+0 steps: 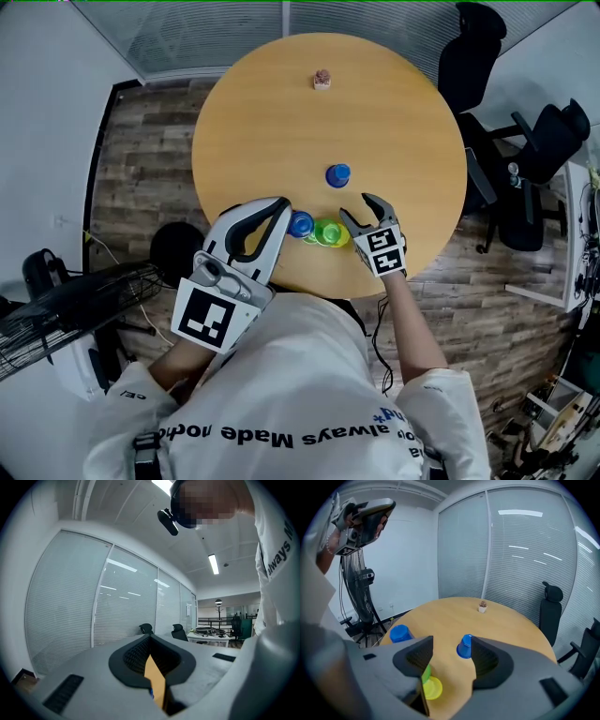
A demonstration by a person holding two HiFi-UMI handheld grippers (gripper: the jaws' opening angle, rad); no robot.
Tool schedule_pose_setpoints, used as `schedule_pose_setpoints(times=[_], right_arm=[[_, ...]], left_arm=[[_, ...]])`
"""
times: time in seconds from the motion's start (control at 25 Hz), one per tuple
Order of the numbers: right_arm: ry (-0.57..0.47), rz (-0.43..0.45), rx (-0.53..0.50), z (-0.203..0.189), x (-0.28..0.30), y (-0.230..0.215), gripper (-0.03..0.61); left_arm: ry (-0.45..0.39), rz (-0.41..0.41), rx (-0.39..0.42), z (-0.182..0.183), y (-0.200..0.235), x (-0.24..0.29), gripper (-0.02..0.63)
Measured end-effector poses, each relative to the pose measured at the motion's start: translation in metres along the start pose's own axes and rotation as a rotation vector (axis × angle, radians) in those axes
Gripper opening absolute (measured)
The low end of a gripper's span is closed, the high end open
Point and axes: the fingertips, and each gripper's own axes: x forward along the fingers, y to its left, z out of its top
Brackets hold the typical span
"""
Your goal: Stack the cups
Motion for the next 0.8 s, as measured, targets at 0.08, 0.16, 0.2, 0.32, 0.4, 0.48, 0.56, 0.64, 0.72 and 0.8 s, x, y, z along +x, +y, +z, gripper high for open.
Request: schedule_pose_setpoints(times=[0.08, 0.16, 0.2, 0.32, 0.4, 0.48, 0.56, 0.64, 0.72, 0.8], right_arm=[[0.016, -0.008, 0.0, -0.006, 0.013, -0.012, 0.264], [0.032, -0.01, -0.002, -0.01, 0.026, -0.023, 0.264], [0.04, -0.01, -0.006, -0.011, 0.033, -0.029, 0.264], [0.069, -0.004, -0.024, -0.015, 0.054, -0.042, 0.264], [0.1, 0.001, -0.032, -0.022, 0.07, -0.05, 0.264], [0.125, 0.01, -0.032, -0.028, 0.084, -0.054, 0.264], [0.139, 0.022, -0.028, -0.031, 0.095, -0.056, 0.264], [0.152, 0.033, -0.026, -0.032, 0.104, -0.057, 0.264], [0.164, 0.043, -0.025, -0.035, 0.112, -0.056, 0.264], [0.18, 0.046, -0.021, -0.039, 0.12, -0.056, 0.264]], left_arm=[[0.004, 0.007, -0.001, -0.001, 0.002, 0.0, 0.023], [0.013, 0.015, -0.004, -0.003, 0.005, 0.001, 0.025], [0.019, 0.02, -0.006, -0.004, 0.007, 0.002, 0.023], [0.033, 0.034, -0.008, -0.007, 0.014, 0.004, 0.023], [0.043, 0.042, -0.01, -0.011, 0.018, 0.007, 0.023], [0.049, 0.049, -0.015, -0.013, 0.021, 0.008, 0.023], [0.054, 0.056, -0.018, -0.014, 0.024, 0.009, 0.023], [0.058, 0.063, -0.019, -0.014, 0.027, 0.01, 0.024], [0.064, 0.07, -0.02, -0.016, 0.03, 0.011, 0.023], [0.068, 0.078, -0.022, -0.018, 0.033, 0.011, 0.023]])
